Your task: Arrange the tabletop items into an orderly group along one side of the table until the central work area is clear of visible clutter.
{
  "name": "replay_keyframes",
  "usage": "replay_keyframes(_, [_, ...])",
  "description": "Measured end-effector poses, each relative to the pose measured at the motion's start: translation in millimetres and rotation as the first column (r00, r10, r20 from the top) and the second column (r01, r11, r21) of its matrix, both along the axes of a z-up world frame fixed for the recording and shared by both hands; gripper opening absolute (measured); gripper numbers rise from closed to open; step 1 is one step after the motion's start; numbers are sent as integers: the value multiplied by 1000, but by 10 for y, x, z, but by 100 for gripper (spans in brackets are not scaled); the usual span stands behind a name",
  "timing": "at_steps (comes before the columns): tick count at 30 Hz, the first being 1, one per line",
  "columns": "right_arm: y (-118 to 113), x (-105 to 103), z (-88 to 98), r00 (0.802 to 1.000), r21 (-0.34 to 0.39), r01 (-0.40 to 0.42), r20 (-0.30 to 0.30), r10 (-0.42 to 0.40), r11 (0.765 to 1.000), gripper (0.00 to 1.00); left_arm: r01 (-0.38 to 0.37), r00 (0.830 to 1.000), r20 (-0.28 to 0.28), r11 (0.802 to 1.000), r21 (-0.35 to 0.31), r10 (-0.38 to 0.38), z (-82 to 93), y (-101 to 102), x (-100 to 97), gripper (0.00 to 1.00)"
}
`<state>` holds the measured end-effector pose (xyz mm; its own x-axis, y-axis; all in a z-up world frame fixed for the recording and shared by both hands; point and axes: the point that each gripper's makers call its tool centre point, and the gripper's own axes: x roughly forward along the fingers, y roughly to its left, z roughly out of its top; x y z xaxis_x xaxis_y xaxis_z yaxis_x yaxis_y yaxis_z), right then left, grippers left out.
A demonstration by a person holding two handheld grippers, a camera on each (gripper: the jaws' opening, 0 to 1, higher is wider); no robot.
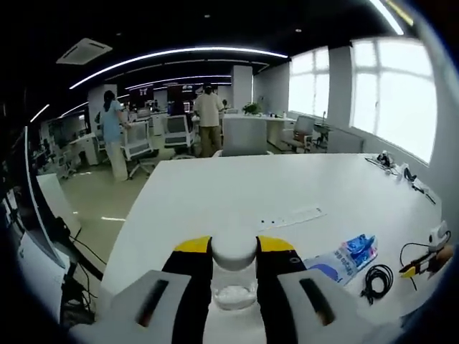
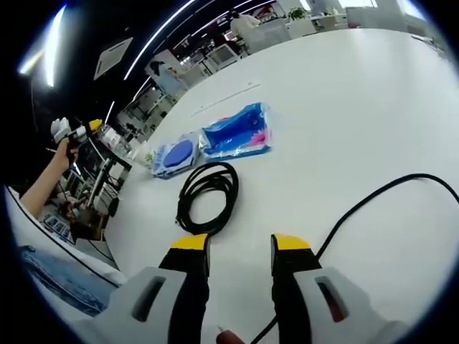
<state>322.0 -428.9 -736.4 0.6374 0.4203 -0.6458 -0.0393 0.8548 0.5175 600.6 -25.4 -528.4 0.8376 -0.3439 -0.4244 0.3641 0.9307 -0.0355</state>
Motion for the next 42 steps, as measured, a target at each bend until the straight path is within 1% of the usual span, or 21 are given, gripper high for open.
replay_keyframes(4, [4,7,0,1000,2,1,-4,-1,1000,32,-7,1000,-23,1000,4,7,-172,-27,46,21])
replay_keyframes(8, [6,-11,-24,1000,4,0,-13,0,1000,32,-6,998,-57,1000,13,7,-329,-90,7,21])
replay_keyframes(16, [-35,-2,-43,1000,8,16,-19,-16,1000,32,-7,996,-89,1000,6,7,-503,-142,-51,21])
replay_keyframes(19, [-25,3,-49,1000,10,14,-20,-14,1000,32,-17,995,-102,1000,-3,17,-581,-127,-43,21])
replay_keyframes(22, [-8,3,-50,1000,9,6,-21,-6,1000,32,-20,993,-114,1000,-7,19,-607,-133,-51,21])
replay_keyframes(29, [-12,3,-56,1000,8,5,-24,-4,1000,32,-6,991,-135,1000,-1,6,-739,-153,-51,21])
replay_keyframes(42, [-9,-4,-77,1000,10,1,-25,-1,1000,32,7,993,-117,1000,-3,-7,-741,-156,-30,22])
